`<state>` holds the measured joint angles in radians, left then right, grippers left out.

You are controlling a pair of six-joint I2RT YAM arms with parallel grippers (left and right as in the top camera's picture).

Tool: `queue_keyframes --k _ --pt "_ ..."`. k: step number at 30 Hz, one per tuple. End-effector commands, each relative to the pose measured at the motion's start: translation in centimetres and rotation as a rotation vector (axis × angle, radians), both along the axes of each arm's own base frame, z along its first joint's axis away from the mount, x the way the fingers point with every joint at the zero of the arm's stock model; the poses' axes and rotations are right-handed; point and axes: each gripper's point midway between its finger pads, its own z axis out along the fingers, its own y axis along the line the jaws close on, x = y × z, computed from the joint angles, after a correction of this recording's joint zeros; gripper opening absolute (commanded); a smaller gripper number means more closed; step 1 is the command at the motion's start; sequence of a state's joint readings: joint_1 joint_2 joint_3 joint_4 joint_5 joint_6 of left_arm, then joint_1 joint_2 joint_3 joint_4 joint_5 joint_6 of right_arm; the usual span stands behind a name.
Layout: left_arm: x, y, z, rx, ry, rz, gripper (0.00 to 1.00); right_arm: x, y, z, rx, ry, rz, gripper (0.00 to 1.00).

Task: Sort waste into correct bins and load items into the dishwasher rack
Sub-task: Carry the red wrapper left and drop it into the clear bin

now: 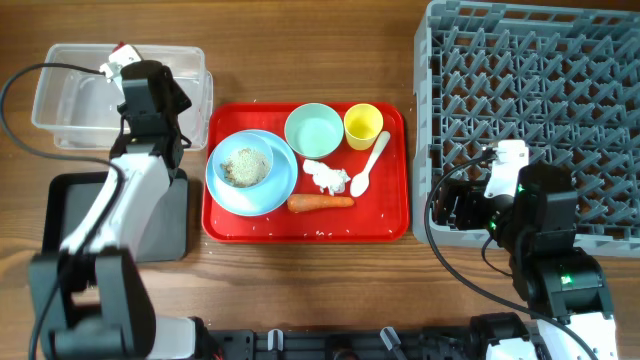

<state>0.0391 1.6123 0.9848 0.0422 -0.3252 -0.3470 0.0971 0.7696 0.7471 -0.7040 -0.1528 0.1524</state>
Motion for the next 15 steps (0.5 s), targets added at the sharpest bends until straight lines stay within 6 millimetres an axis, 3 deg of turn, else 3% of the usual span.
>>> queue_keyframes --k 1,3,8,11,12,14,15 --pt "0.9 0.4 -1.2 0.001 -0.002 0.005 0.79 0.2 0.0 0.9 0.006 -0.017 -0.005 1.00" --pt "1.0 0.4 -0.3 0.002 -0.027 0.005 0.85 0.2 0.0 0.9 0.006 -0.018 -0.005 1.00" --pt "0.2 -0.6 4.2 -0.005 -0.086 -0.024 0.88 0.2 0.0 0.8 0.006 -0.015 -0.005 1.00" --pt "-1.5 -6.5 4.0 -0.098 -0.008 -0.230 0.89 0.2 0.0 0.8 0.006 -0.015 -0.005 1.00" --pt "-2.4 -9.4 3.4 -0.137 0.038 -0.322 0.89 0.2 0.0 0.8 0.006 -0.015 -0.005 1.00" --pt "-4.7 -15.0 1.5 -0.202 0.148 -0.490 1.00 0.1 0.0 0.7 0.006 -0.011 -0.005 1.00" --pt "-5.5 -16.7 0.8 -0.213 0.187 -0.539 1.00 0.1 0.0 0.7 0.006 -0.010 -0.006 1.00"
